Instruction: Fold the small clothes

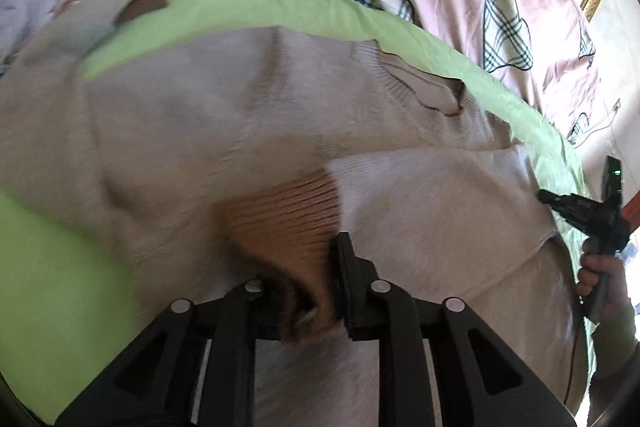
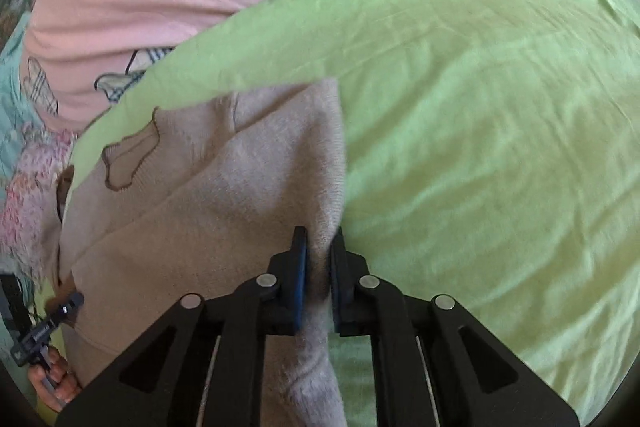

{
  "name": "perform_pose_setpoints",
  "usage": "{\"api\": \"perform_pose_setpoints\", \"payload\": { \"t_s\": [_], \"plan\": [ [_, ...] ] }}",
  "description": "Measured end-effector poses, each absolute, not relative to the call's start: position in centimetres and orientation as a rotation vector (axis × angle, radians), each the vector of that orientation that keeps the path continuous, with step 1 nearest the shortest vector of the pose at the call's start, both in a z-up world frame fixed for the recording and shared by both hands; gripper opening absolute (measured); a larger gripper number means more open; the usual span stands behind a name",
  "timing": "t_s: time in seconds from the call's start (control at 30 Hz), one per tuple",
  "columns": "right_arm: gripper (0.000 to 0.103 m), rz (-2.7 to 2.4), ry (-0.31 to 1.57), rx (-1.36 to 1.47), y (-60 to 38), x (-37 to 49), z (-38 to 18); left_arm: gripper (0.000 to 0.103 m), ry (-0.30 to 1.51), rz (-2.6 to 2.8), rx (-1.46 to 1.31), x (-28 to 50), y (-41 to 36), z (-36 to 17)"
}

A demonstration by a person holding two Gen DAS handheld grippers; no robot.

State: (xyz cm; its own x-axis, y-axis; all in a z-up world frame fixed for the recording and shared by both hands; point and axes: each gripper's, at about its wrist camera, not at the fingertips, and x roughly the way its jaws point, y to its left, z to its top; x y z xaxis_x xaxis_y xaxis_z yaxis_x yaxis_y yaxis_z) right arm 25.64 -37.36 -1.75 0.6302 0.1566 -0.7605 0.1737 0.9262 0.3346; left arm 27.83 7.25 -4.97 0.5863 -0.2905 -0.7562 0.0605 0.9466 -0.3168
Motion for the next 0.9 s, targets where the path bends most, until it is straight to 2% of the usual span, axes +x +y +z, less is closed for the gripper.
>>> {"api": "perform_pose_setpoints", "payload": {
  "t_s": [0.13,0.27,0.37,0.47,0.5,0.53,0.63,0.8,0.9],
  "plan": [
    [0.017,0.05,0.843,0.443,-36.0,23.0,0.3,0.023,0.912,-0.158,-0.283,26.0,9.3,-4.4],
    [0.039,0.163,0.833,0.451,-32.5,19.8,1.3,0.024,0.877,-0.117,-0.312,24.6,11.4,-3.1],
    [0.039,0.231,0.871,0.461,-29.9,18.1,0.8,0.027,0.862,-0.088,-0.305,24.7,12.6,-2.3],
    [0.039,0.298,0.904,0.476,-27.5,16.8,0.1,0.051,0.843,-0.018,-0.27,25.8,13.7,-1.3],
    [0.039,0.316,0.913,0.471,-26.7,16.4,0.0,0.069,0.834,0.014,-0.252,26.3,14.1,-0.9],
    [0.039,0.33,0.921,0.466,-25.9,15.9,-0.2,0.082,0.815,0.051,-0.231,27.0,14.6,-0.4],
    [0.04,0.368,0.935,0.468,-24.5,15.0,-0.4,0.085,0.768,0.154,-0.126,30.0,15.7,1.0],
    [0.041,0.404,0.973,0.431,-22.5,14.8,-0.7,0.087,0.813,0.281,0.017,37.6,17.8,0.9],
    [0.042,0.42,0.983,0.428,-21.9,14.7,-0.7,0.086,0.851,0.293,0.005,41.6,19.8,0.2]
  ]
}}
